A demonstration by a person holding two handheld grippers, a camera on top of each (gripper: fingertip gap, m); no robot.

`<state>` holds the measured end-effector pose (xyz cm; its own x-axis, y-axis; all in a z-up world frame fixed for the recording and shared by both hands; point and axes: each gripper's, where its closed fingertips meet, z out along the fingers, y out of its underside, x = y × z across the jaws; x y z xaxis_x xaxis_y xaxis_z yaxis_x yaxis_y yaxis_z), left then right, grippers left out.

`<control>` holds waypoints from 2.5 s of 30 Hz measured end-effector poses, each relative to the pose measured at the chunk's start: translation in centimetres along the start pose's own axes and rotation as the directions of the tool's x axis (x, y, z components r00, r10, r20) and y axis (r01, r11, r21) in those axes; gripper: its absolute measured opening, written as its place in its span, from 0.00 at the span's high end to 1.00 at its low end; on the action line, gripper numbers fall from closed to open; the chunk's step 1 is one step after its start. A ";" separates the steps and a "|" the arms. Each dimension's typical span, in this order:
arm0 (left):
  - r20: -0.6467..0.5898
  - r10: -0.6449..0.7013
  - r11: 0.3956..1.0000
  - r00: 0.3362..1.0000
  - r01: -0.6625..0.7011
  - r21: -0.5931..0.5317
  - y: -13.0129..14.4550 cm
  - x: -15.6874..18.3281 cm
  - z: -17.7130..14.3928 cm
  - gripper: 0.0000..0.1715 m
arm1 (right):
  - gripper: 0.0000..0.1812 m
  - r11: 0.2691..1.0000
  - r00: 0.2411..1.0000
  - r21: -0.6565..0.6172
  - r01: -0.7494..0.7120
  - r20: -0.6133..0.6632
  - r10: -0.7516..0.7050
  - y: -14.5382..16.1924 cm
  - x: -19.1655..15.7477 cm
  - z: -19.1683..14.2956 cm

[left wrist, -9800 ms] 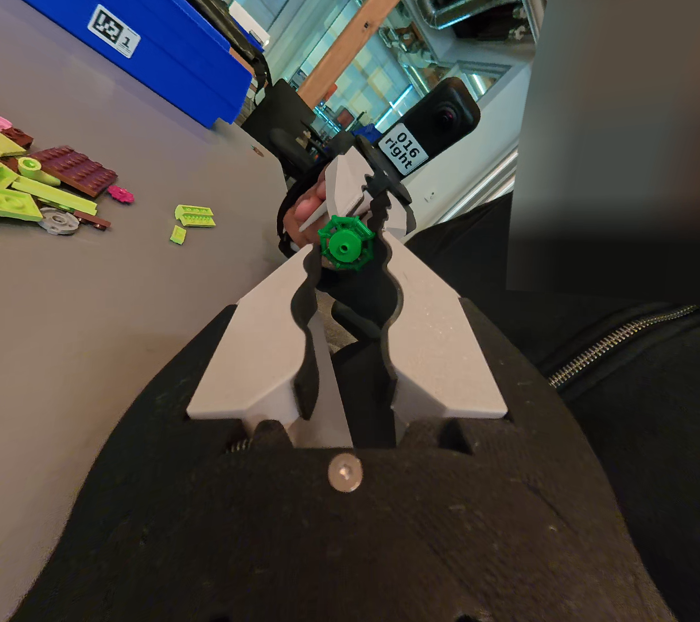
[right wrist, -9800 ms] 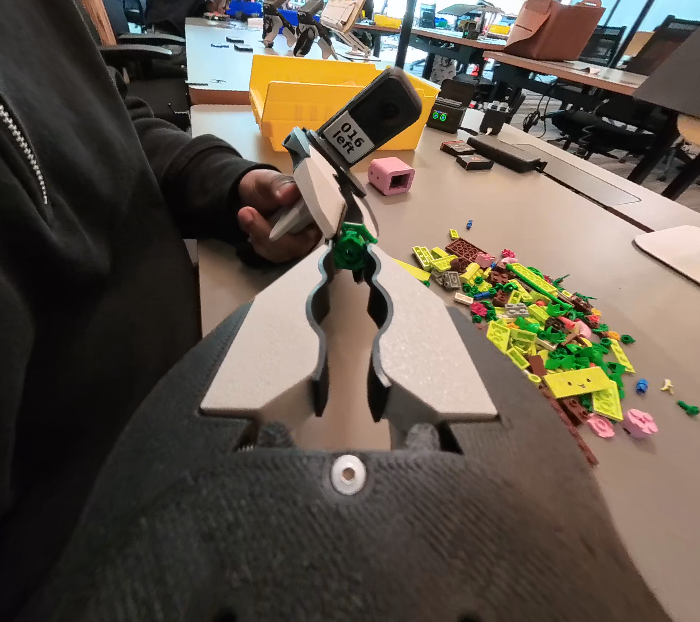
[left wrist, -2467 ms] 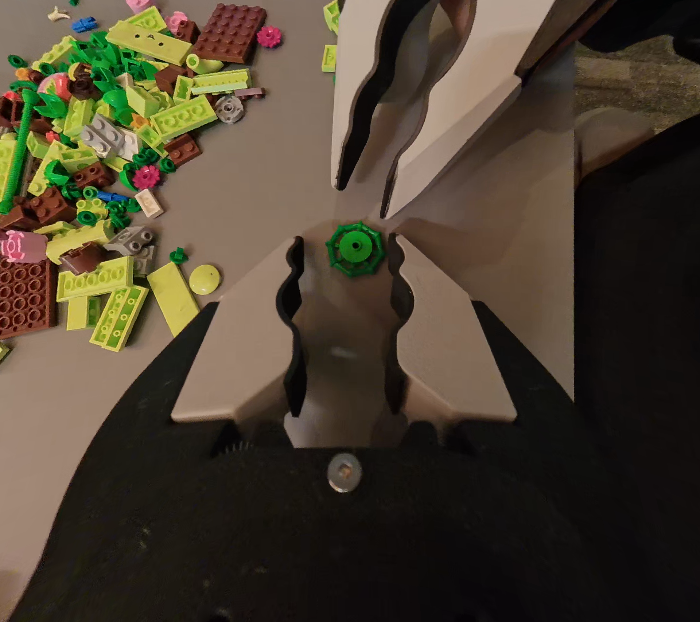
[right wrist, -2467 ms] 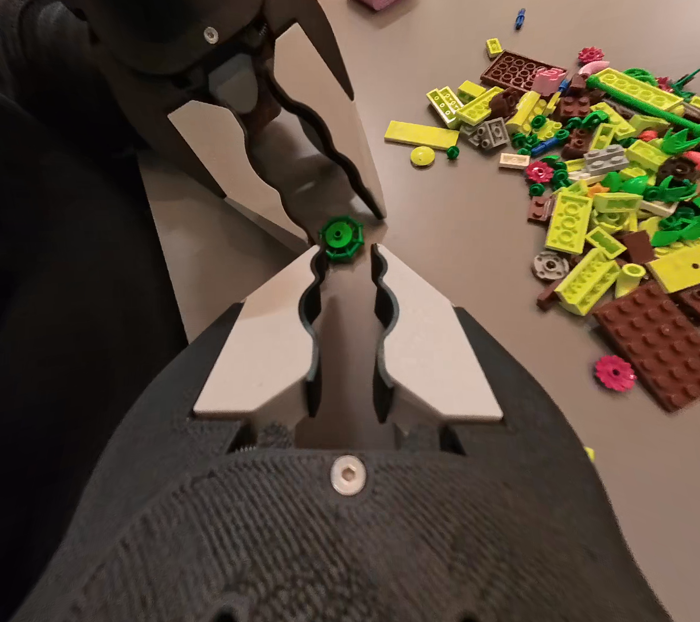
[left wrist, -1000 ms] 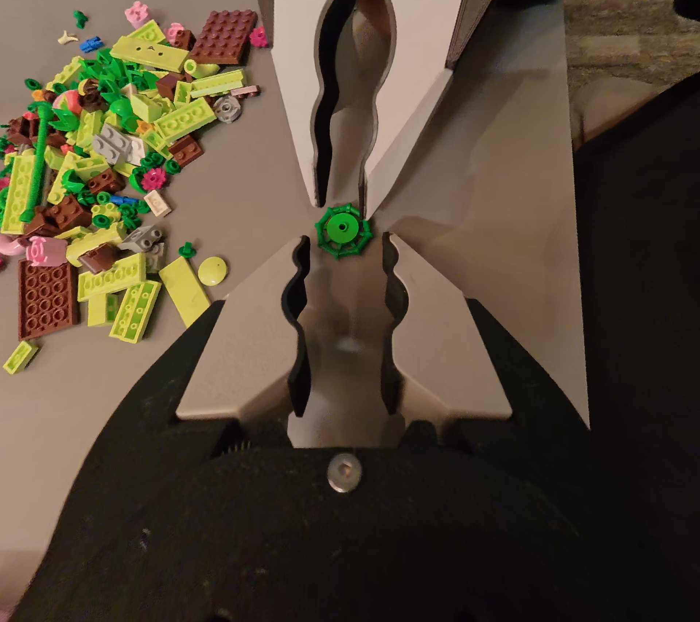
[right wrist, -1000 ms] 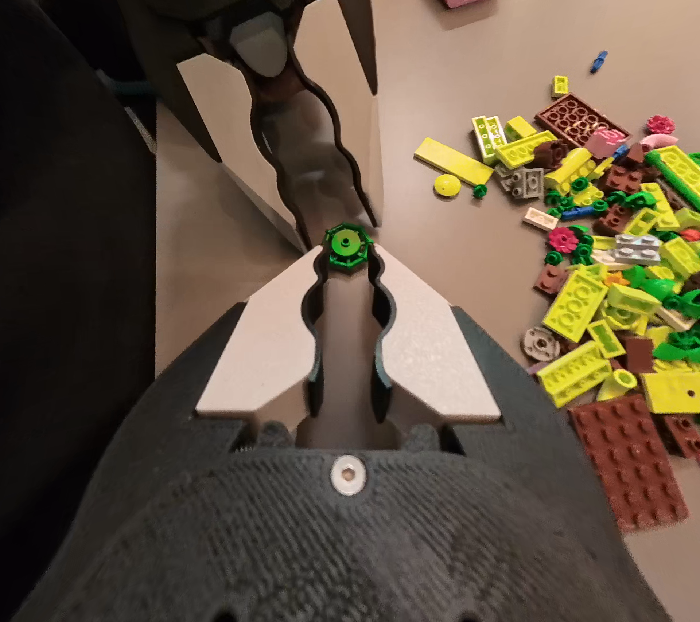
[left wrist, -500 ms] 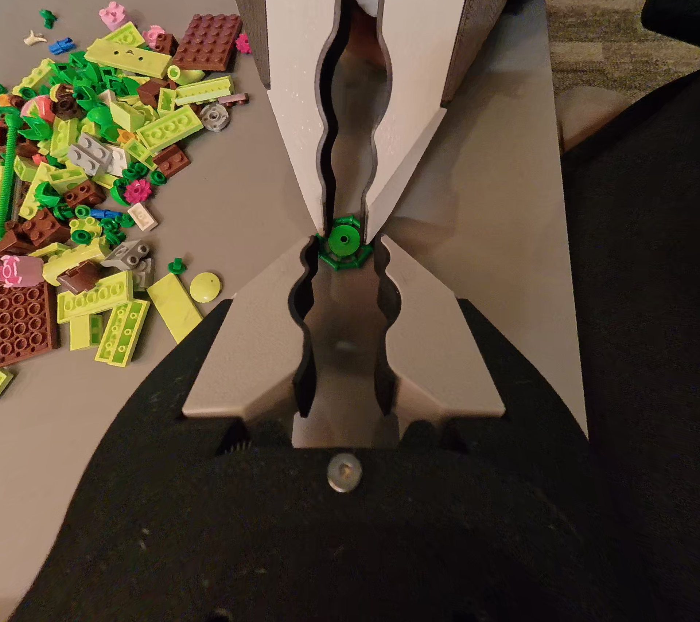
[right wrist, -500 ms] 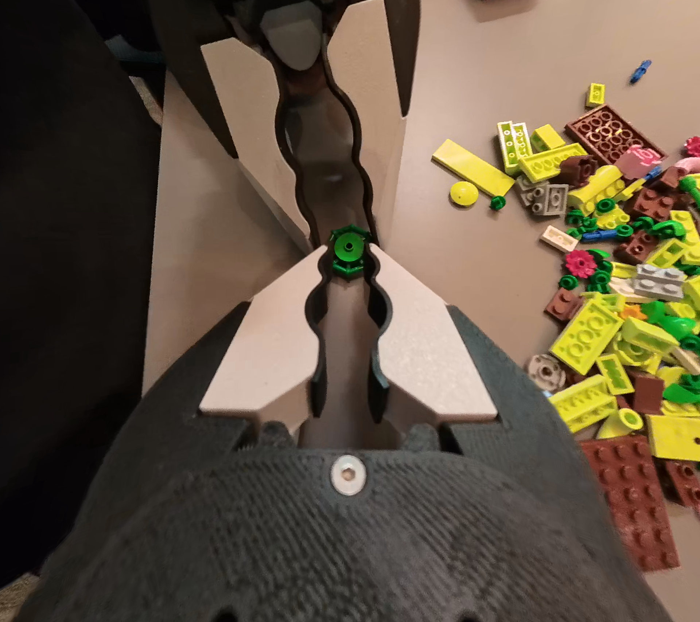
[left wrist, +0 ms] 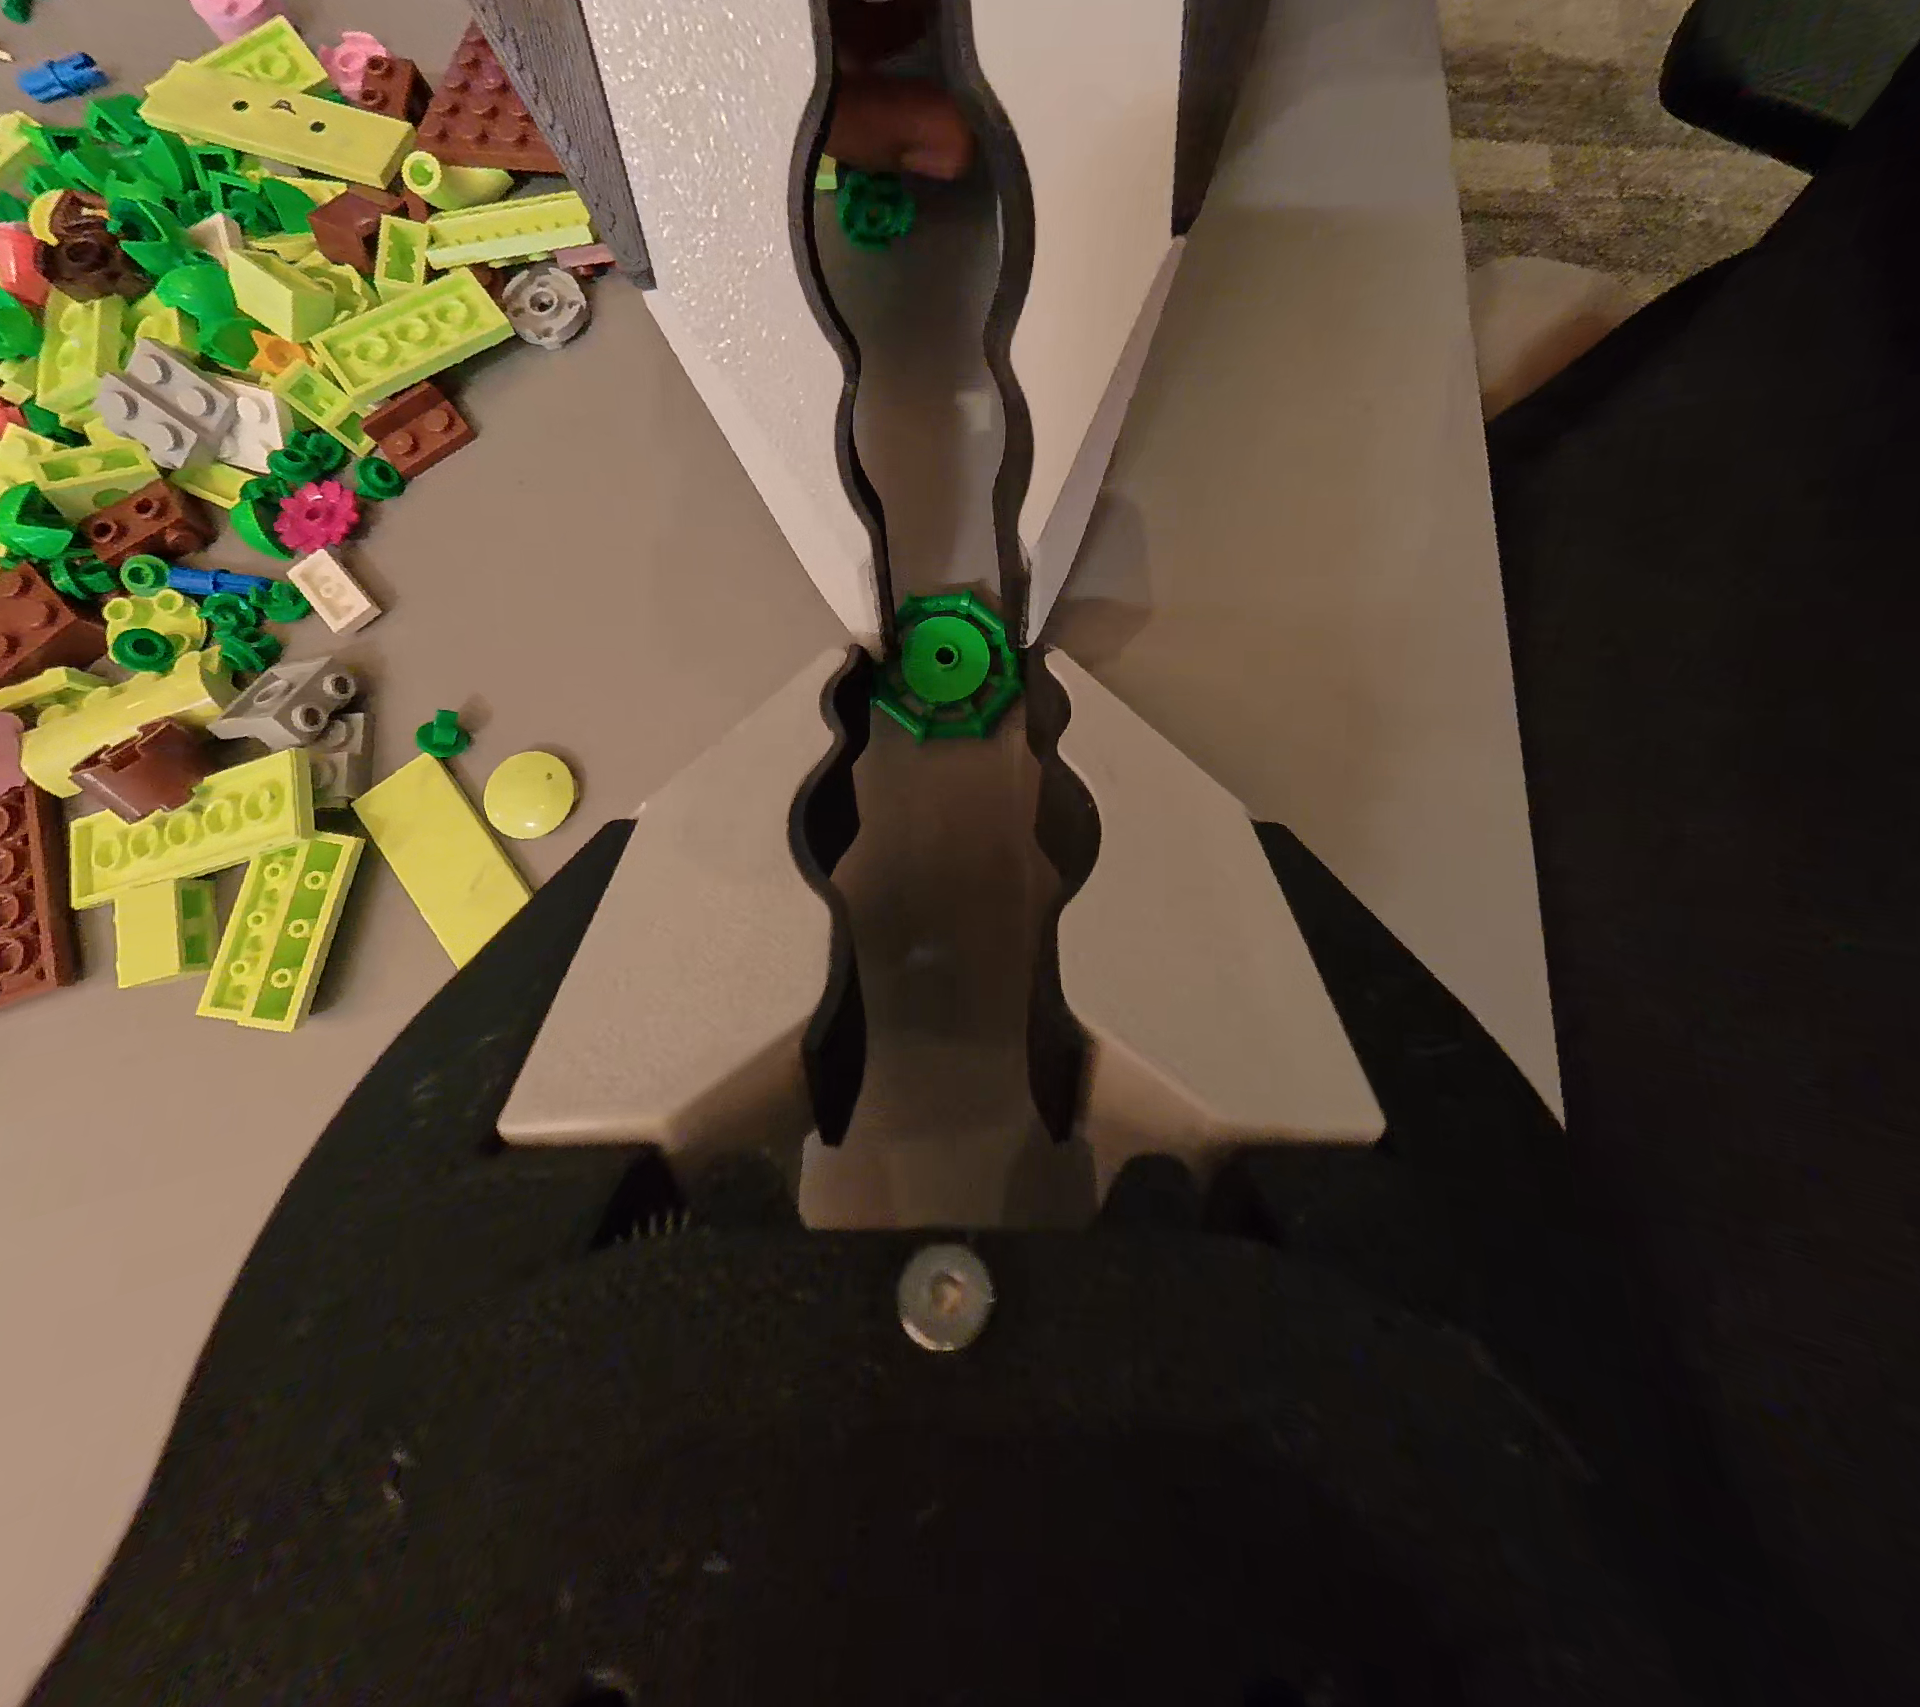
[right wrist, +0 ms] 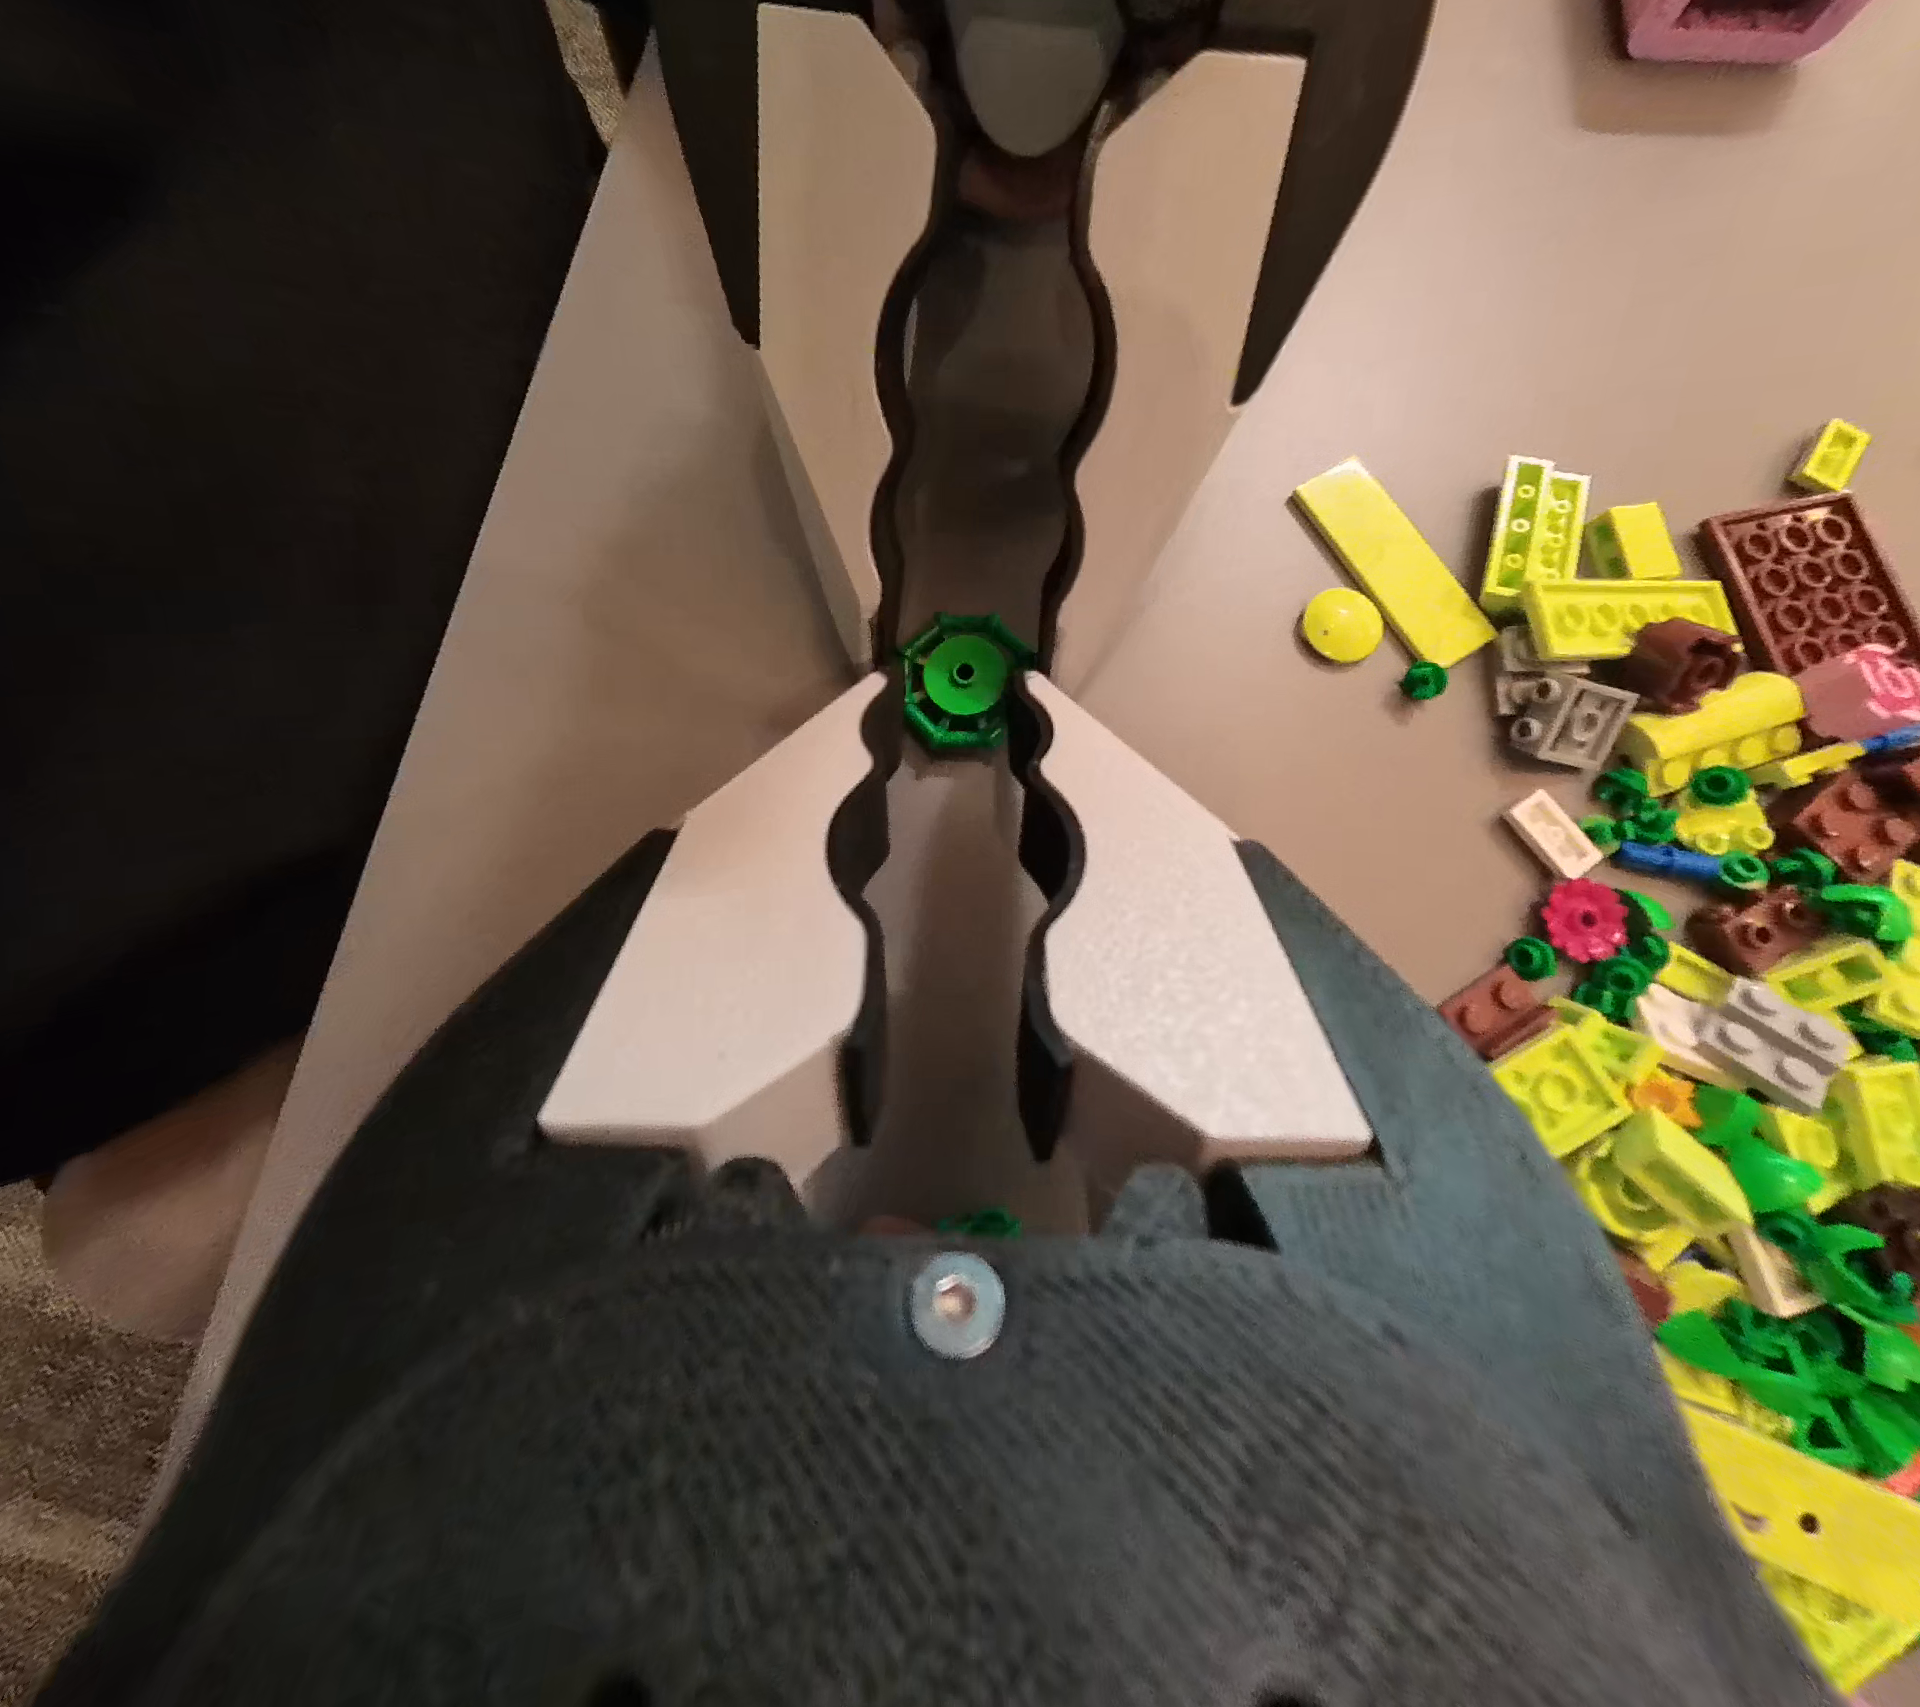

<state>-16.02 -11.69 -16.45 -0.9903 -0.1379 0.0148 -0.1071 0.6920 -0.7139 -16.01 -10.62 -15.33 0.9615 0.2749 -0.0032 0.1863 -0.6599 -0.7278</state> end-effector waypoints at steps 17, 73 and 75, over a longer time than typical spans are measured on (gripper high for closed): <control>0.024 0.027 1.000 0.999 -0.027 0.000 0.0 0.0 0.0 0.83 | 0.93 0.976 0.956 -0.062 -0.210 -0.219 0.192 0.1 0.3 0.1; 0.027 0.057 0.998 0.998 -0.057 -0.008 0.1 0.3 0.1 0.83 | 1.00 0.953 0.890 0.129 -0.275 -0.341 0.303 -0.3 0.1 0.1; 0.025 0.055 0.998 0.998 -0.055 -0.008 0.1 0.4 0.1 0.83 | 1.00 0.958 0.890 0.129 -0.255 -0.356 0.285 -0.6 0.1 0.3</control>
<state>-16.37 -11.74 -16.58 -0.9922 -0.1173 -0.0420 -0.0533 0.7039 -0.7083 -16.11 -10.06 -15.11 0.9808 -0.1920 0.0341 -0.0926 -0.6121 -0.7854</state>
